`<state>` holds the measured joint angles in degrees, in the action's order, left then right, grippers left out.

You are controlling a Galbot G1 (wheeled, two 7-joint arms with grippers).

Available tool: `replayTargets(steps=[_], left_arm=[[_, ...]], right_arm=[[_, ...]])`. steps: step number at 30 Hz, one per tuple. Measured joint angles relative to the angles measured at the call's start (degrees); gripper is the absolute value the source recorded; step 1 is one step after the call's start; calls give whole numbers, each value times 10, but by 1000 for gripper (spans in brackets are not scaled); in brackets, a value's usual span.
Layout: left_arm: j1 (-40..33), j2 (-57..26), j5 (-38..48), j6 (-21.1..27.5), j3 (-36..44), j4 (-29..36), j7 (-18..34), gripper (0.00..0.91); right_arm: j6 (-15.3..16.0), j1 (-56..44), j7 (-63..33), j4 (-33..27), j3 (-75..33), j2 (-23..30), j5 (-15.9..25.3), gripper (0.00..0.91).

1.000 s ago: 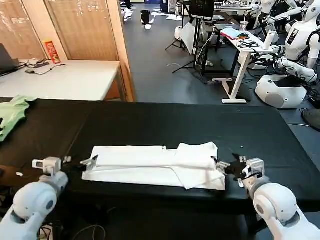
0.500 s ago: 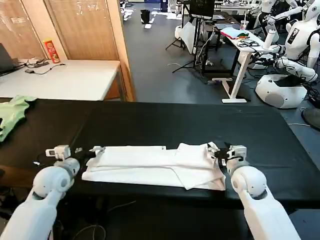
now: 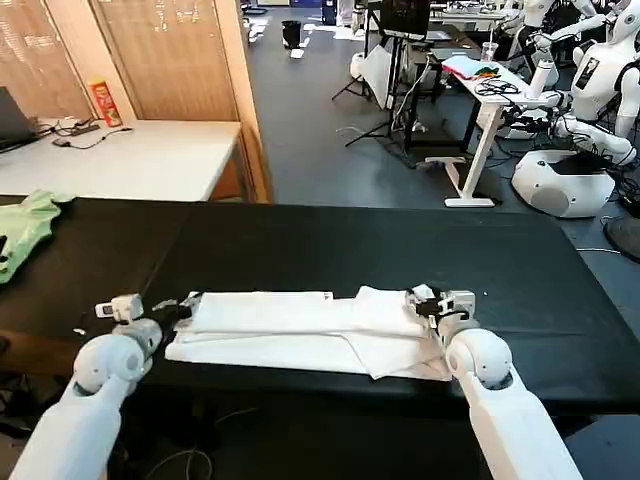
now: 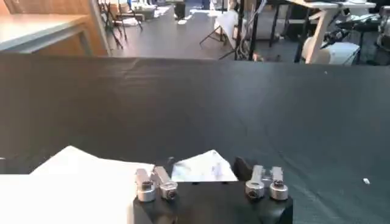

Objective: Fold and organize the clothes.

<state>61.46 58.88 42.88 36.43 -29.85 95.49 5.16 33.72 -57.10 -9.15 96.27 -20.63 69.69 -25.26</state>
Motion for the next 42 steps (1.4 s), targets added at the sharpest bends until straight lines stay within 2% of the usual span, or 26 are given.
replayTargets(steps=[5, 10, 11, 12, 21, 26, 30, 35, 40, 42], left_arm=[[-4, 2, -38, -28, 8, -3, -3, 0], [-15, 8, -63, -39, 12, -9, -6, 0], [-16, 8, -63, -39, 12, -9, -7, 439], [-18, 8, -67, -40, 13, -9, -10, 878], [-22, 0, -84, -53, 6, -5, -19, 878], [-13, -12, -59, -50, -9, 8, -14, 878], [14, -14, -19, -41, -29, 36, -6, 878], [80, 3, -28, -50, -53, 82, -10, 878], [115, 26, -41, -57, -59, 91, -10, 878], [124, 32, -45, -59, -59, 93, -11, 770]], right_arm=[[-23, -12, -29, 9, -9, 11, 33, 0], [-36, -30, -26, 20, -21, 23, 43, 29], [-36, -33, -19, 22, -23, 23, 42, 117], [-35, -36, -13, 25, -25, 23, 41, 878], [-31, -61, 11, 68, -48, 1, 20, 878], [-23, -84, 10, 111, -62, -17, 4, 878], [-21, -107, 10, 148, -75, -24, -5, 878], [-21, -131, 13, 179, -84, -24, -5, 878], [-21, -148, 13, 200, -87, -23, -4, 878], [-22, -153, 13, 205, -90, -25, -4, 878]])
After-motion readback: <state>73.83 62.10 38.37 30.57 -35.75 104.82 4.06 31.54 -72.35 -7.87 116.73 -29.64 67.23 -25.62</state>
